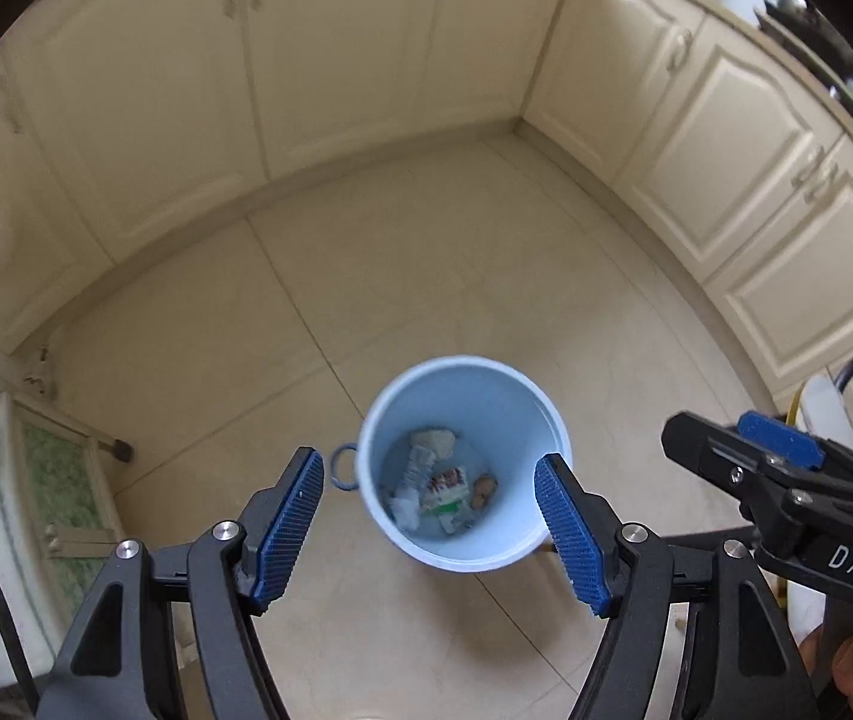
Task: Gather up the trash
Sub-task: 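Open both grippers to drop the carton and plastic bag into the bucket, then raise both tools from the bucket and move them back to the table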
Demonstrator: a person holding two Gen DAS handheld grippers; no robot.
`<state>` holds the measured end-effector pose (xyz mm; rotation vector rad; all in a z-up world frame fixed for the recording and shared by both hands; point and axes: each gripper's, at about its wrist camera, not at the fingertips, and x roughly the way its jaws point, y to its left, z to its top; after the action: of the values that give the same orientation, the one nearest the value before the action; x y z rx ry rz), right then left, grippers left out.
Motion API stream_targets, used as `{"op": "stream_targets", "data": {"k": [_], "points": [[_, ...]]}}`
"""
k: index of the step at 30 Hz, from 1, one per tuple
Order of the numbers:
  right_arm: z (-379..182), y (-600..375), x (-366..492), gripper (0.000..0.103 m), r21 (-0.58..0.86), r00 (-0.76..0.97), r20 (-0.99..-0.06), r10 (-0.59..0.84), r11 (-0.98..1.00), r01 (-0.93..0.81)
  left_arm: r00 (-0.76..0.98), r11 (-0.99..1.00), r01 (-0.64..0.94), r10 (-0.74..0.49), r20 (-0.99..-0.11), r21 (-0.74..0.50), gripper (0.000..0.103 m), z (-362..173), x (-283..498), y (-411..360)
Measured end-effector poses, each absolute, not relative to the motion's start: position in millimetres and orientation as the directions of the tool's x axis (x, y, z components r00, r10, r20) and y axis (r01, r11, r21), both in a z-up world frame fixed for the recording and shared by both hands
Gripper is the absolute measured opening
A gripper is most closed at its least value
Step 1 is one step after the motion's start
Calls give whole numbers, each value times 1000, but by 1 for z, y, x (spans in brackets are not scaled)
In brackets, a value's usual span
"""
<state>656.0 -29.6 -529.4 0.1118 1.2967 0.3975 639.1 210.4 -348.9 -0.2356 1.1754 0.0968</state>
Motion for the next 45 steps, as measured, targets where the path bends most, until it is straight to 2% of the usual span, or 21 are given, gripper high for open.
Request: {"op": "stream_targets", "data": {"k": [5,10,16,19,23,24,28,33,45], "points": [[-481,-14,630,91,320,241,-881,408,887,-332,455,956,-277,44,-889,-94,69,-300,599,223],[-436,-6,605,96,329,264,-847,461,846,-421,544,953,-297,116,-831,-61,71,-243,545,215],[-325,-5,530,103,209,441,-768,464,833,-511,684,954,-299,194,-704,-28,82,-160,468,170],[-276,-19,493,103,83,557,-728,399,858,-506,740,959,-284,207,-640,-18,90,-128,420,148],[-231,-44,456,103,67,623,-675,394,875,-480,807,963,-270,213,-551,-23,96,-93,347,105],[-204,-66,426,103,52,677,-628,385,888,-457,821,965,-262,210,-531,-24,97,-90,326,101],[-160,-102,377,103,54,744,-556,371,909,-413,872,975,-219,182,-454,-31,101,-65,258,62],[-115,-140,319,103,44,827,-460,324,938,-344,922,987,-160,141,-361,-25,102,-71,149,32],[-54,-215,222,103,58,938,-310,157,988,-146,983,998,-50,44,-179,-28,102,-80,-26,12]]}}
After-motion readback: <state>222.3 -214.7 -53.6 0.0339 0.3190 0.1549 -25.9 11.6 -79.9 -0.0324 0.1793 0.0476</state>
